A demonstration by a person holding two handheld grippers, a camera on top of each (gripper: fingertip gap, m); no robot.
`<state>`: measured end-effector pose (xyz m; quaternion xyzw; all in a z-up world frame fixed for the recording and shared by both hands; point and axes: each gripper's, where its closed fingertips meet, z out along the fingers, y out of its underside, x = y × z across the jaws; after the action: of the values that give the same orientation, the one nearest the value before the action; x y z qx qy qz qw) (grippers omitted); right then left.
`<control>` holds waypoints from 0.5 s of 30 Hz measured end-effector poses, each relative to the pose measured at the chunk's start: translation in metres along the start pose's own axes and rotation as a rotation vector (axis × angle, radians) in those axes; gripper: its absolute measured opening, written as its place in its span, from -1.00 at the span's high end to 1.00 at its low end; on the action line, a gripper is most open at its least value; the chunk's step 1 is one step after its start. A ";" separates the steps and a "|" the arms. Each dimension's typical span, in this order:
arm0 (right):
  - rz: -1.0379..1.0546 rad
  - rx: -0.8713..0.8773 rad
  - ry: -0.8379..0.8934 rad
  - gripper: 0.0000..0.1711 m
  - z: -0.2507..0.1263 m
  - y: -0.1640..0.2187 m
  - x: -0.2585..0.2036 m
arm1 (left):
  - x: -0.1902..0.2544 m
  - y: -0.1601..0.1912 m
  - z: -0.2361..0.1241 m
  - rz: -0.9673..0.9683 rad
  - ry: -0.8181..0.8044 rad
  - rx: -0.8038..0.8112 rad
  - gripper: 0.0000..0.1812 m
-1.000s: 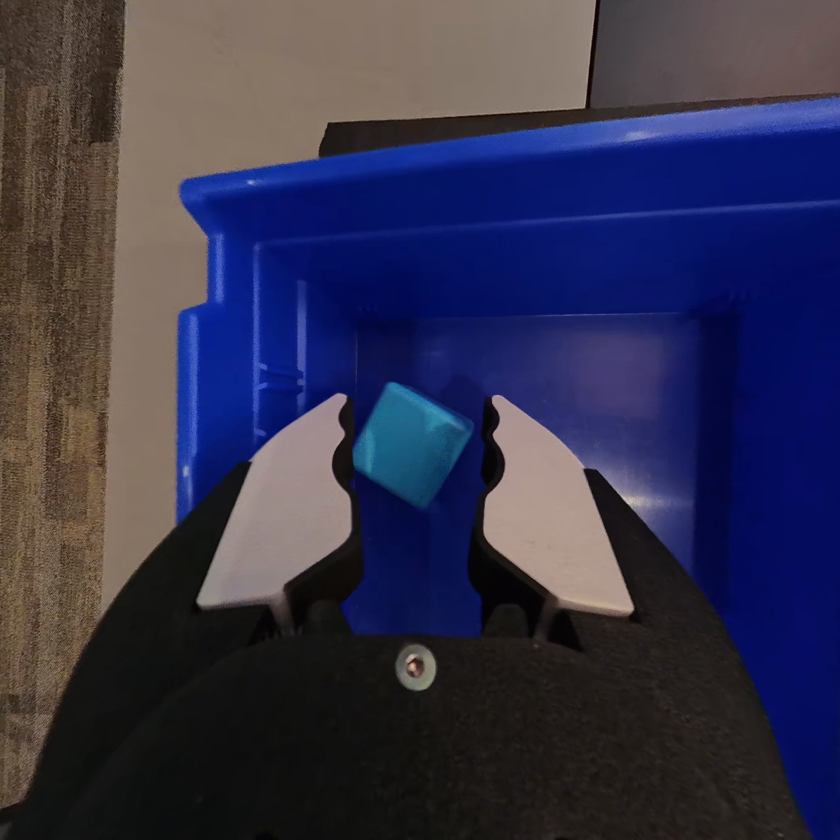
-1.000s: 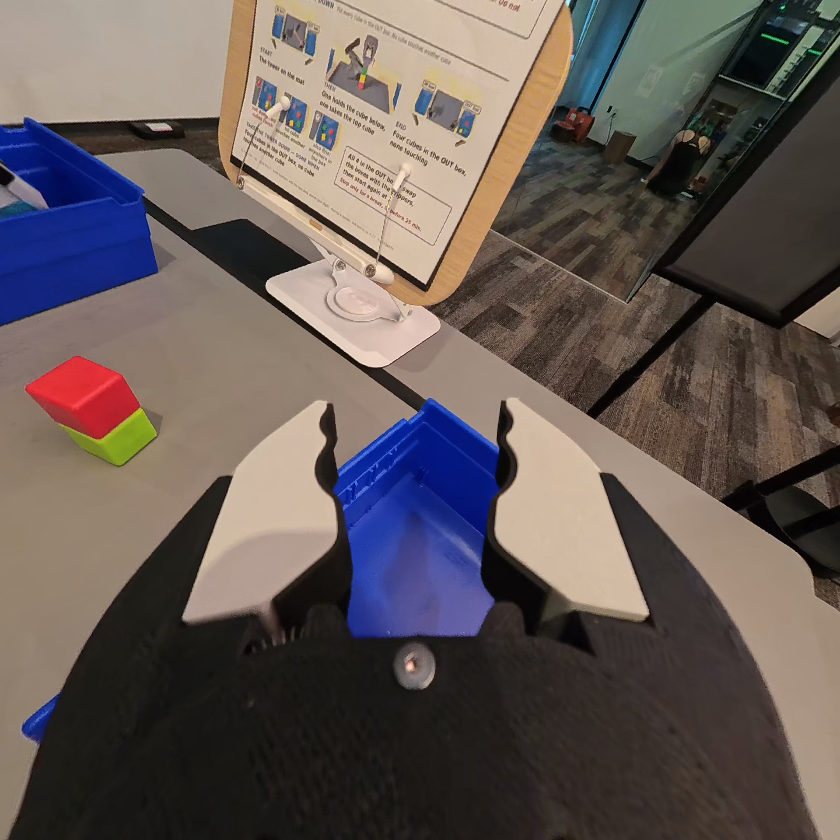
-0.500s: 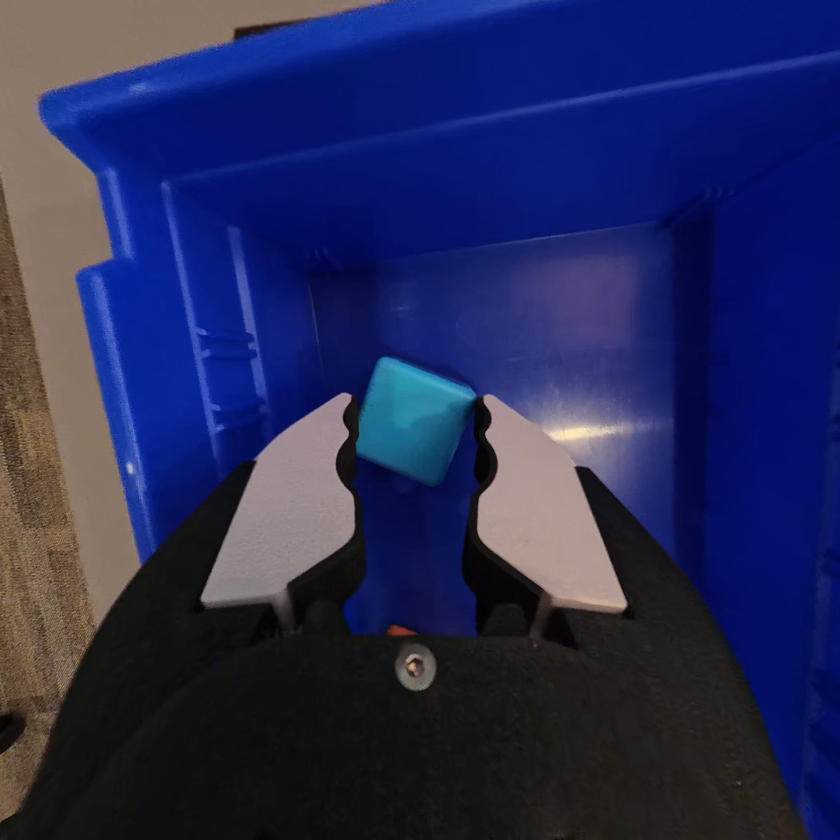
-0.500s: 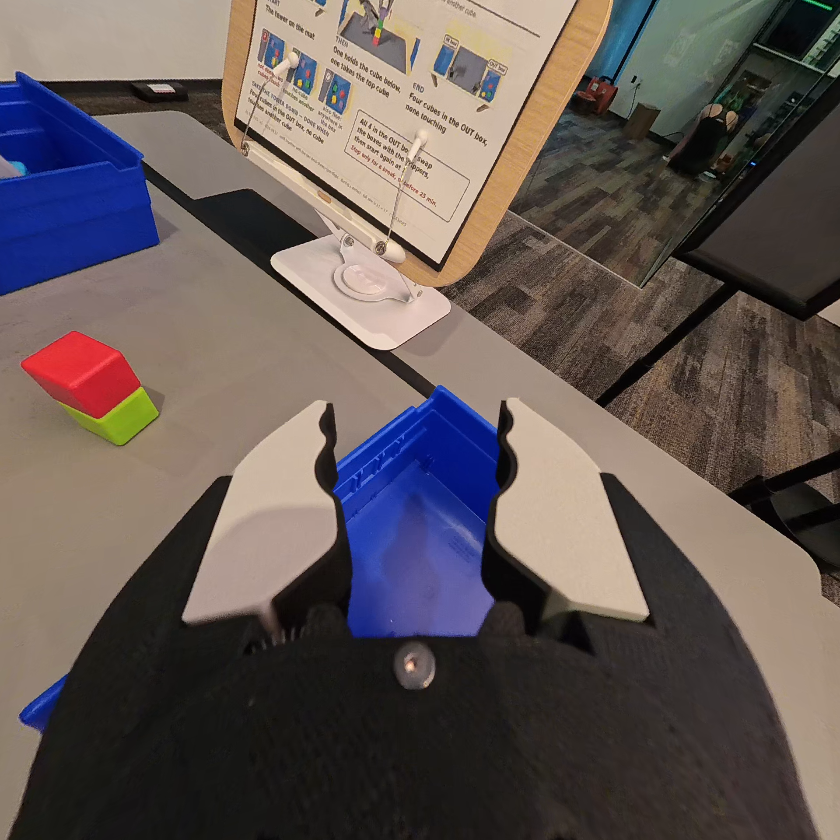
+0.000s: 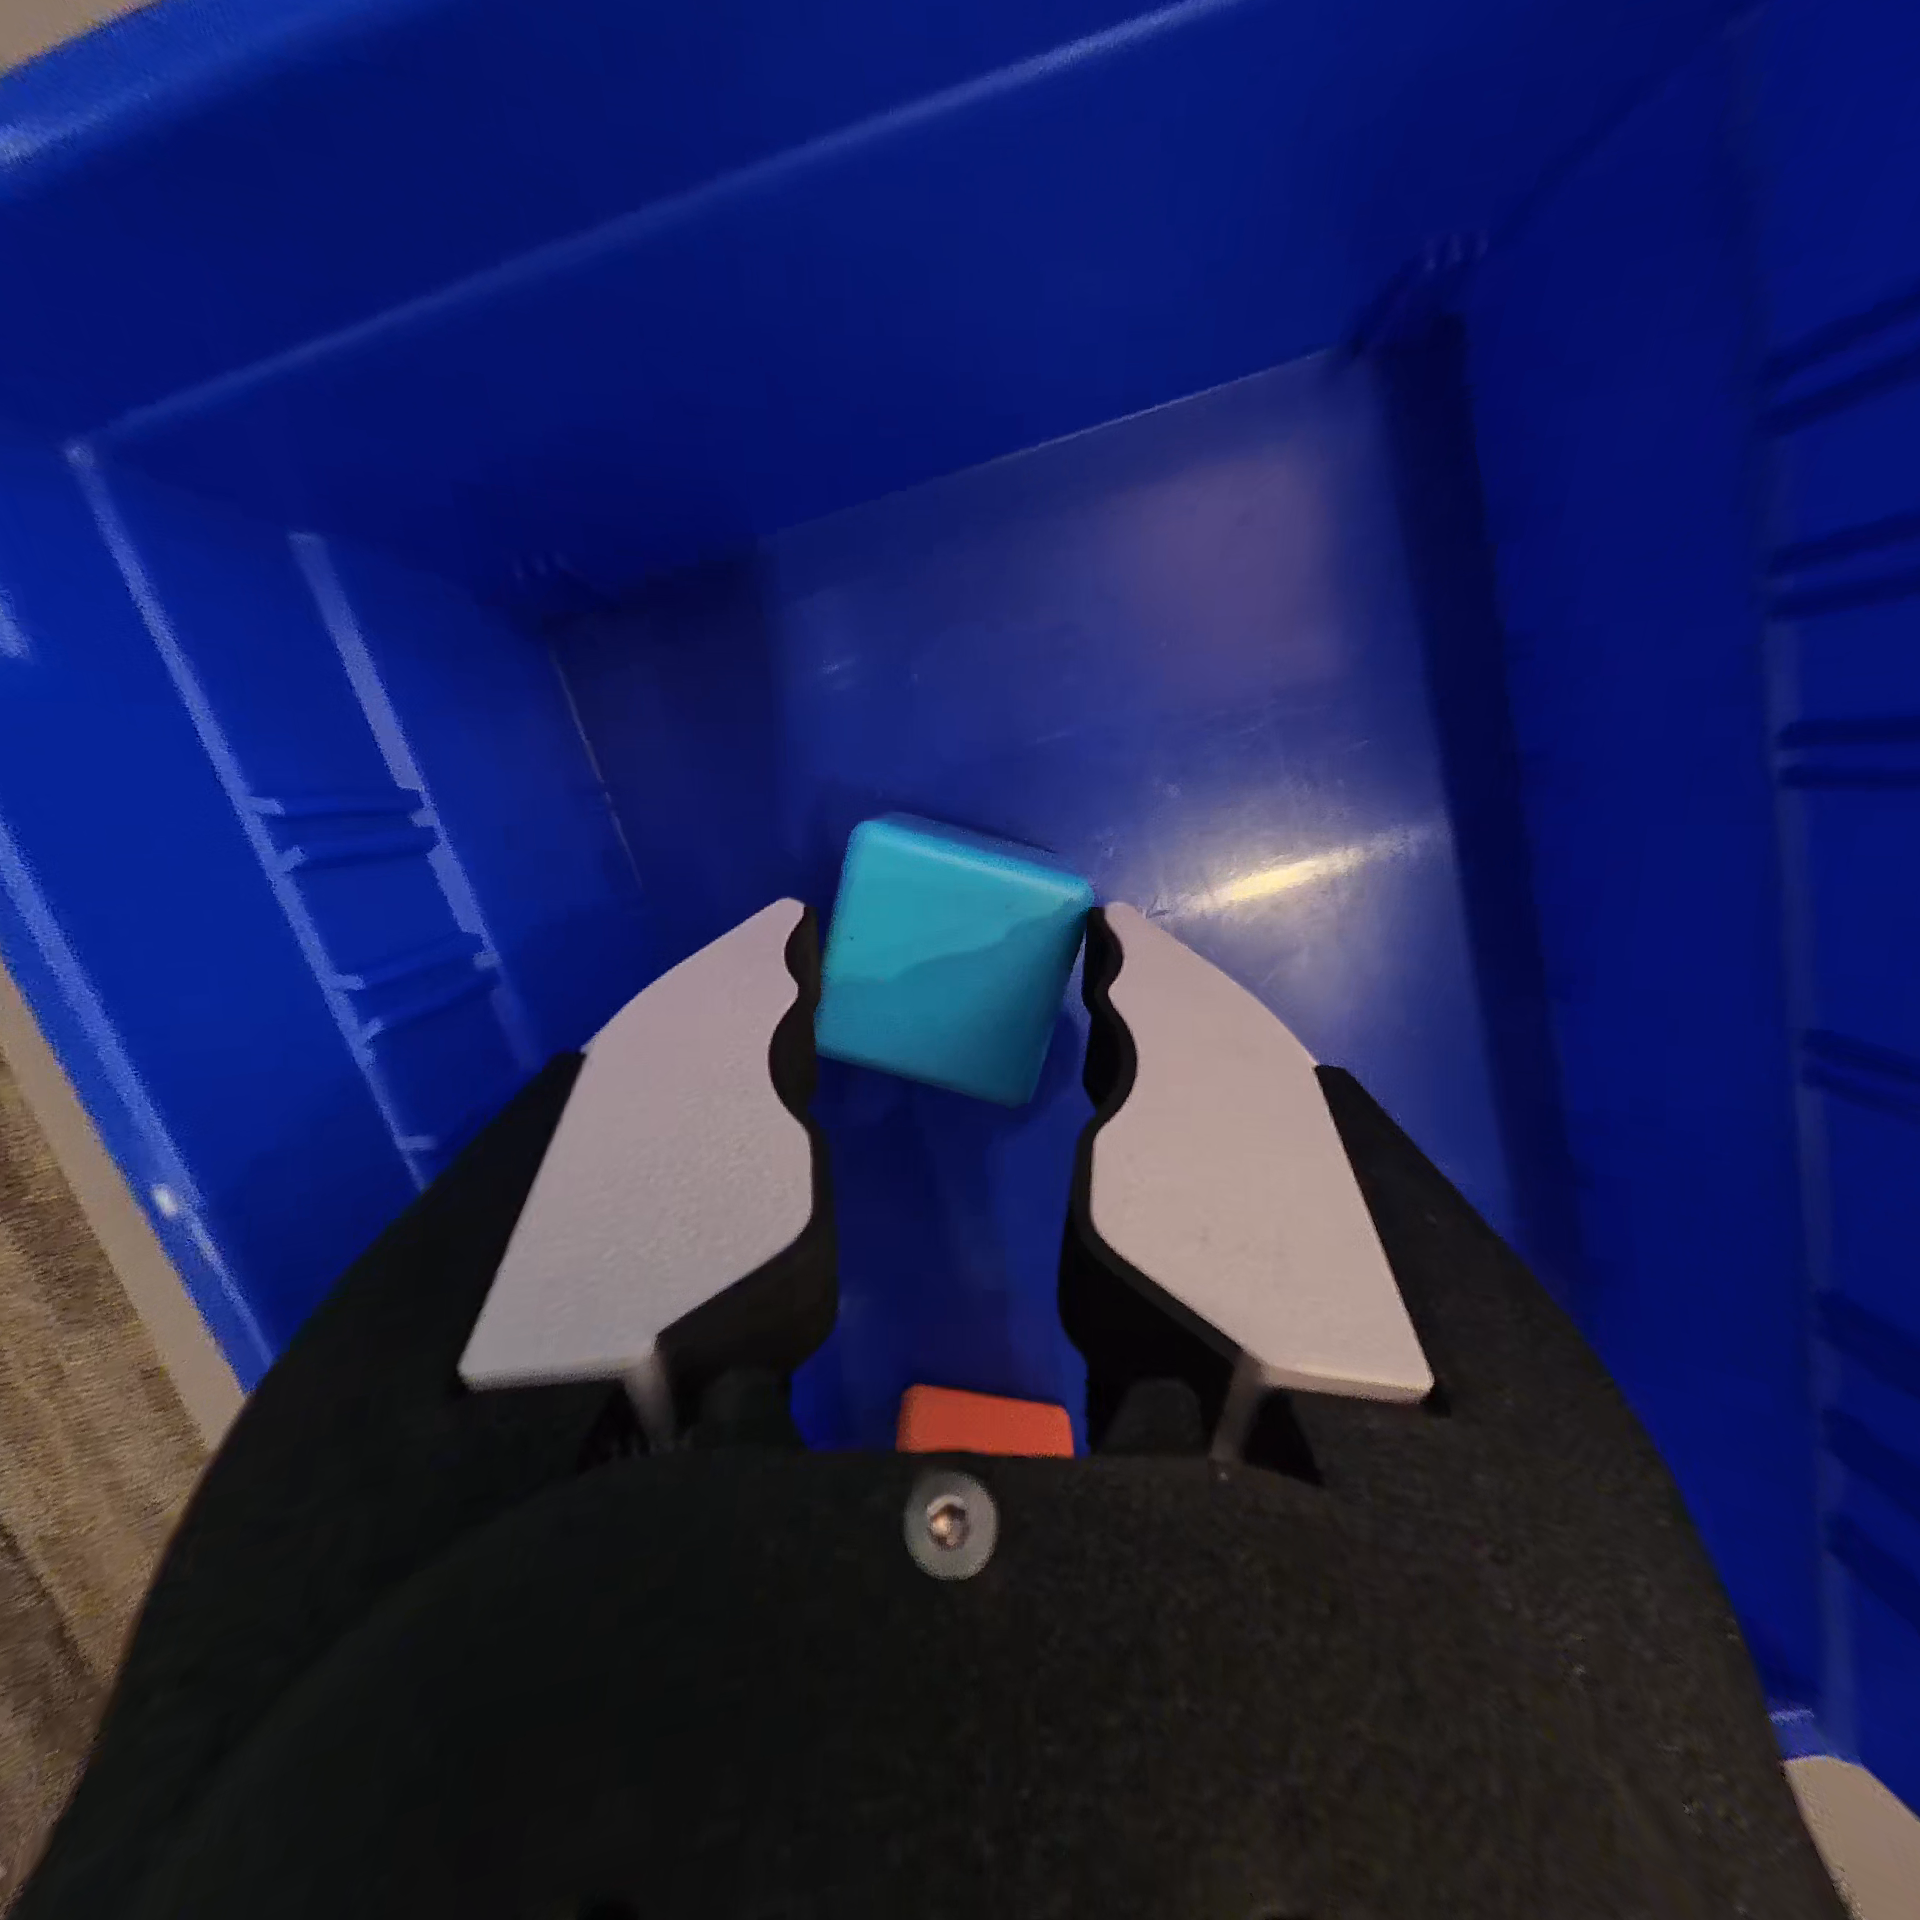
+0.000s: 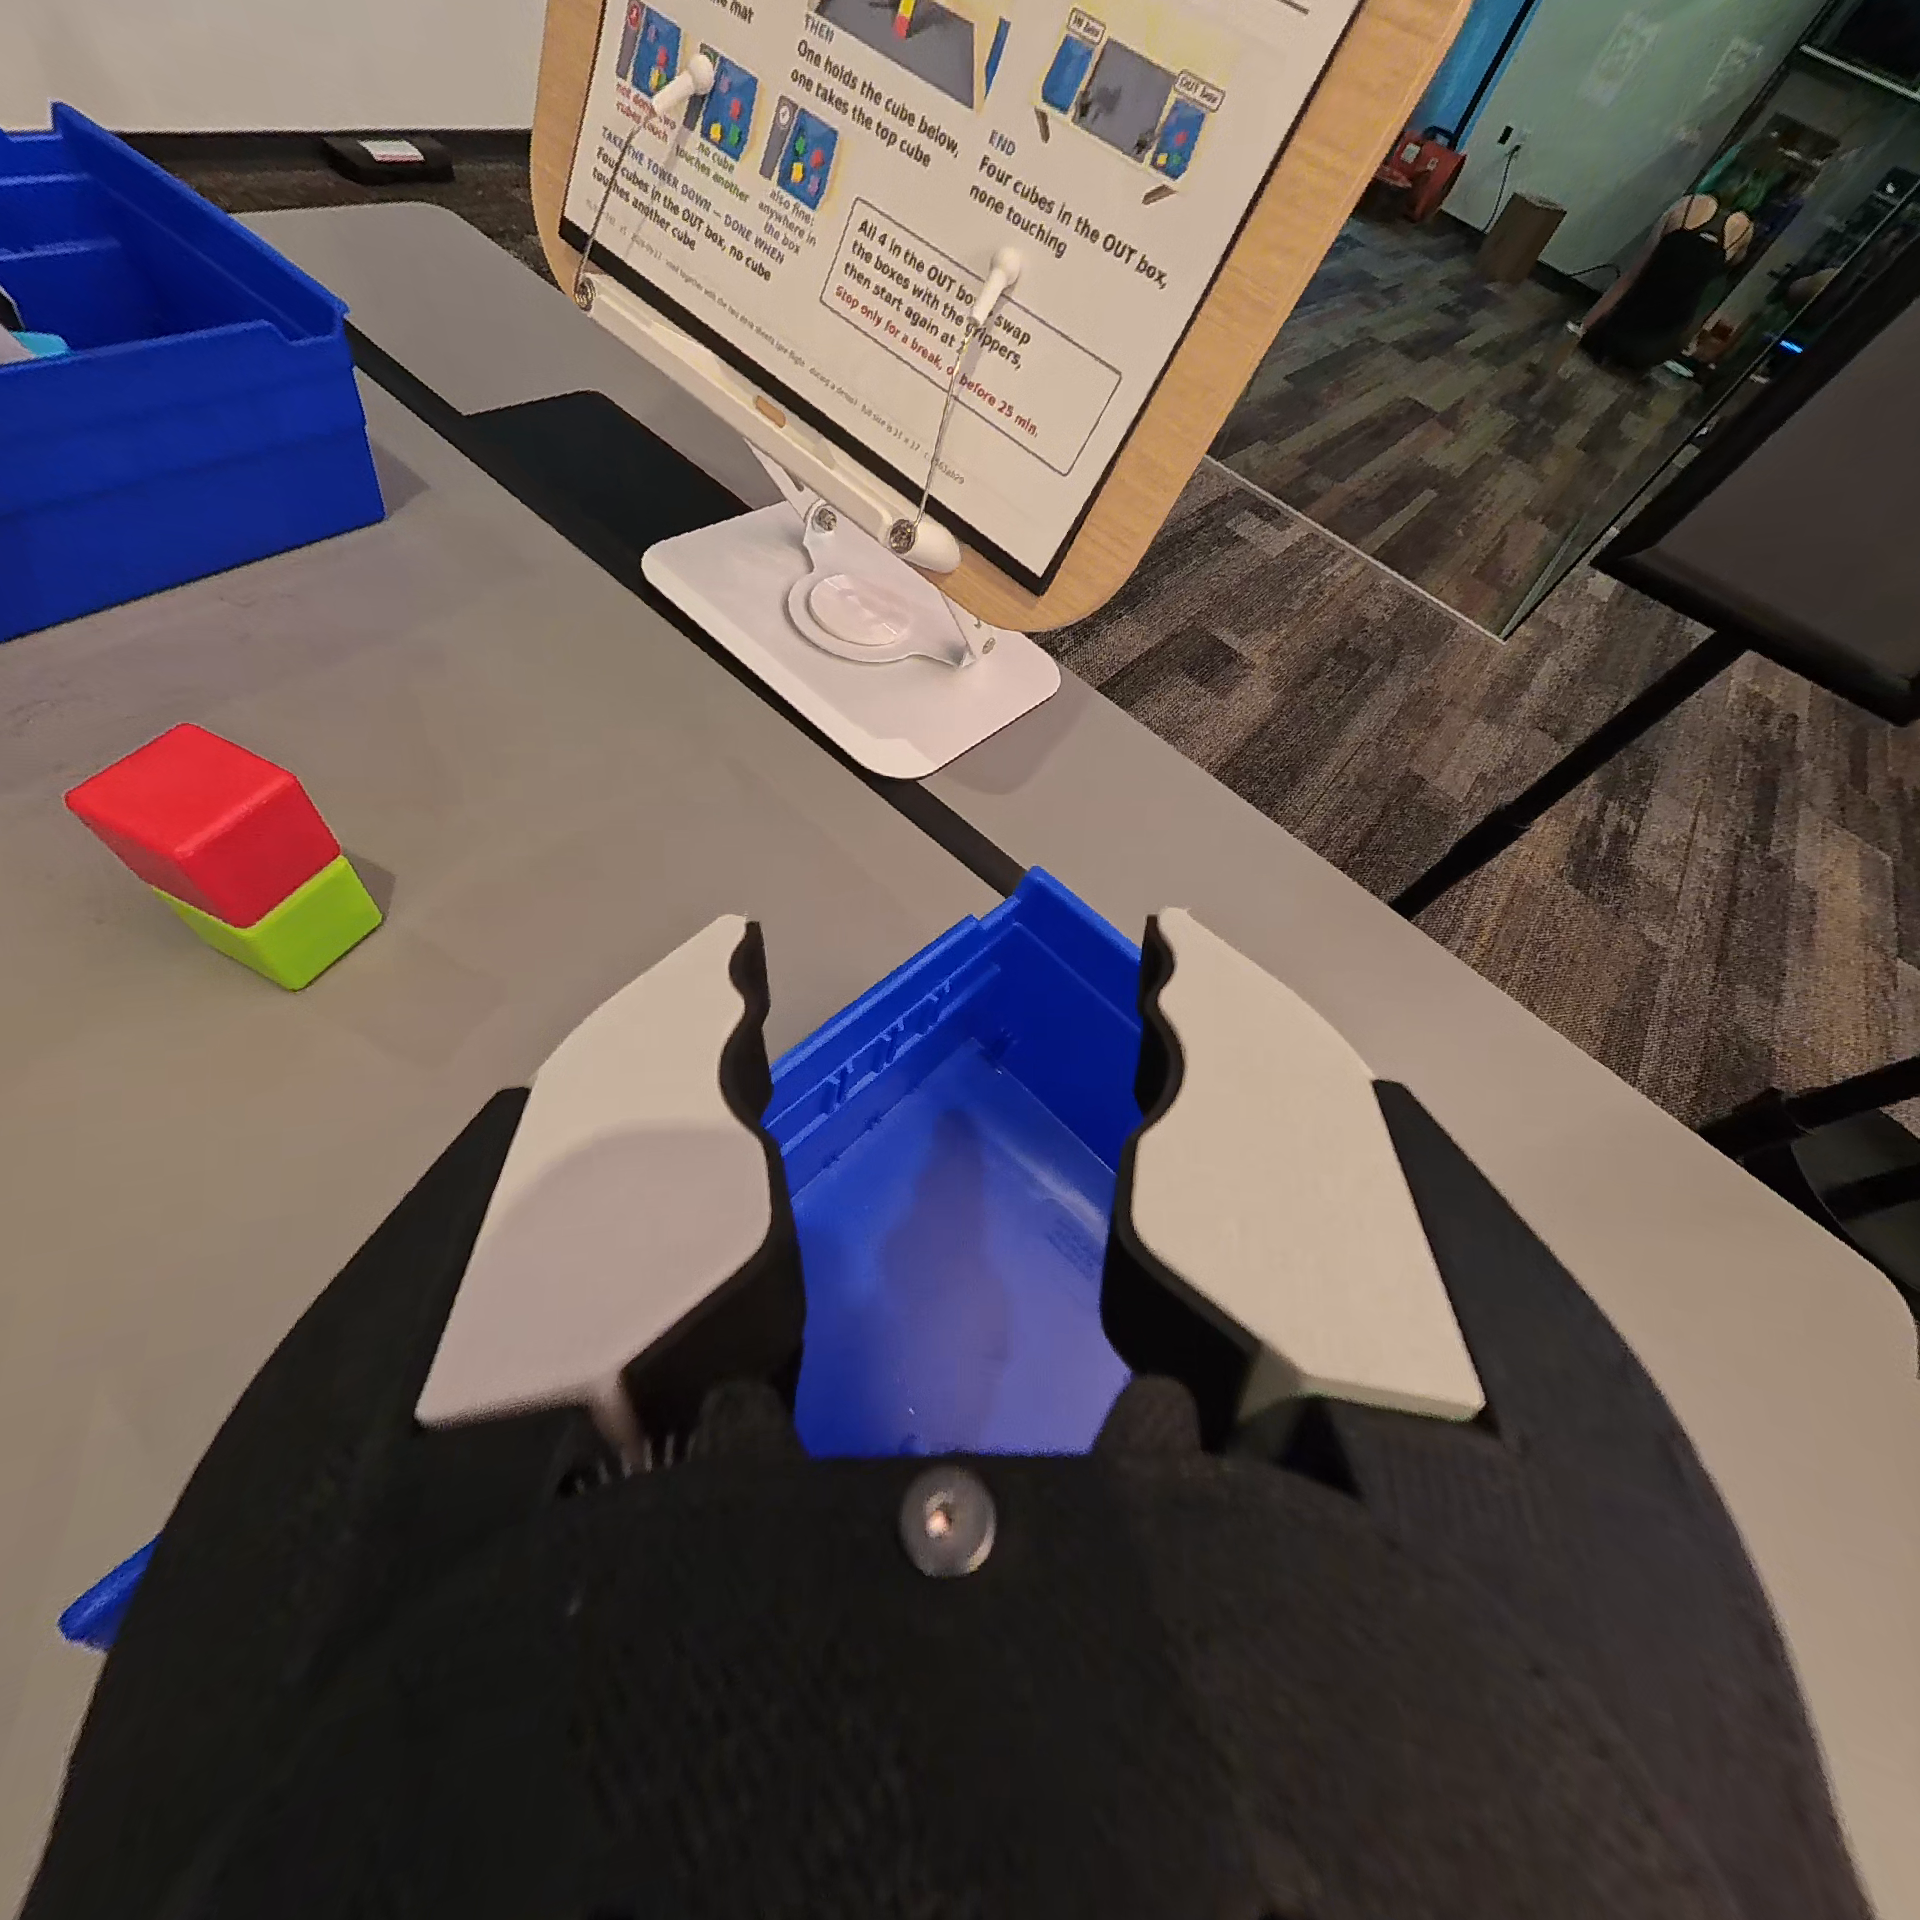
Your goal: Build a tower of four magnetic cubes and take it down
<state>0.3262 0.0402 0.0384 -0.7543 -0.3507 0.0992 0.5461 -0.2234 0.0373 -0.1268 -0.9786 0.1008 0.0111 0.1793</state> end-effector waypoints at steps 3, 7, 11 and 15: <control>-0.006 -0.014 -0.007 0.19 0.002 0.002 -0.002 | -0.005 -0.003 -0.004 0.062 -0.063 0.008 0.52; -0.006 -0.018 -0.014 0.18 0.003 0.003 -0.003 | -0.006 -0.004 -0.001 0.113 -0.072 0.008 0.47; -0.009 -0.022 -0.016 0.18 0.004 0.003 -0.005 | -0.009 0.006 0.007 0.094 -0.060 -0.054 0.38; -0.014 -0.036 -0.020 0.18 0.007 0.005 -0.007 | -0.009 0.000 0.010 0.065 -0.040 -0.027 0.47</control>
<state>0.3198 0.0403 0.0303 -0.7606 -0.3631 0.0964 0.5295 -0.2325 0.0426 -0.1358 -0.9767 0.1289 0.0379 0.1676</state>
